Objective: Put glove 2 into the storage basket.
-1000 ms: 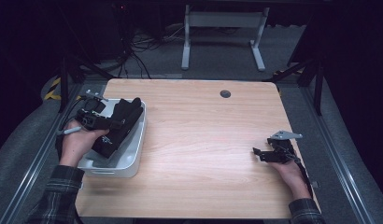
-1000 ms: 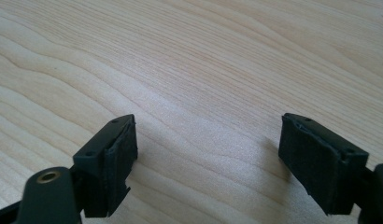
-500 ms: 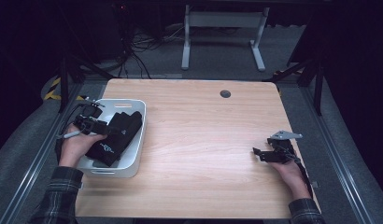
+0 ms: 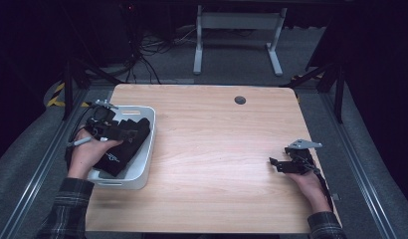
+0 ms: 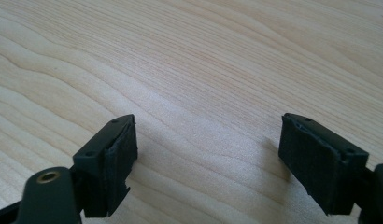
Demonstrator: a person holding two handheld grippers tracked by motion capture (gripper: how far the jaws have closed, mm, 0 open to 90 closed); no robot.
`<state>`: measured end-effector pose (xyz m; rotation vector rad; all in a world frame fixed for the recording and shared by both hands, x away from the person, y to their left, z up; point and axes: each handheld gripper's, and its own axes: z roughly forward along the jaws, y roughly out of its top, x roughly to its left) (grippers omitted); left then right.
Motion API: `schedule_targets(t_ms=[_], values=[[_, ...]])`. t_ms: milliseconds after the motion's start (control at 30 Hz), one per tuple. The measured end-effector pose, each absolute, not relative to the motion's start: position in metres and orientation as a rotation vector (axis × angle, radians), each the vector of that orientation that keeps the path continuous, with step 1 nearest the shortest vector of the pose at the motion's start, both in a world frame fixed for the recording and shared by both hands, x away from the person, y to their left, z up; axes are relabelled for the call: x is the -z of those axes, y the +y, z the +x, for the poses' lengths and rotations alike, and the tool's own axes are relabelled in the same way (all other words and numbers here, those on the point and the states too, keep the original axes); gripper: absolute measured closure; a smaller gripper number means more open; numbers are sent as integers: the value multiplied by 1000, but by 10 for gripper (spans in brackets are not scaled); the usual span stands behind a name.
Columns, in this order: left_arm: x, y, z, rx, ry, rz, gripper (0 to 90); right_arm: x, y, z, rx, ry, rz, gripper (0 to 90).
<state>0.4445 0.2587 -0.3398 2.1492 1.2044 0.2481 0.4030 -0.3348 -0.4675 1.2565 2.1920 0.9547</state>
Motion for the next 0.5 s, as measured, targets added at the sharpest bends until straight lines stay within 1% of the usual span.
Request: schedule_targets(t_ms=[267,500], values=[[335,229,438,-228,1098,2123,155,467,-335,403,-954,2194,1254,201],[342,200,429,-204,1021,2112,155,467,-335,403,-953,2195,1252,201]])
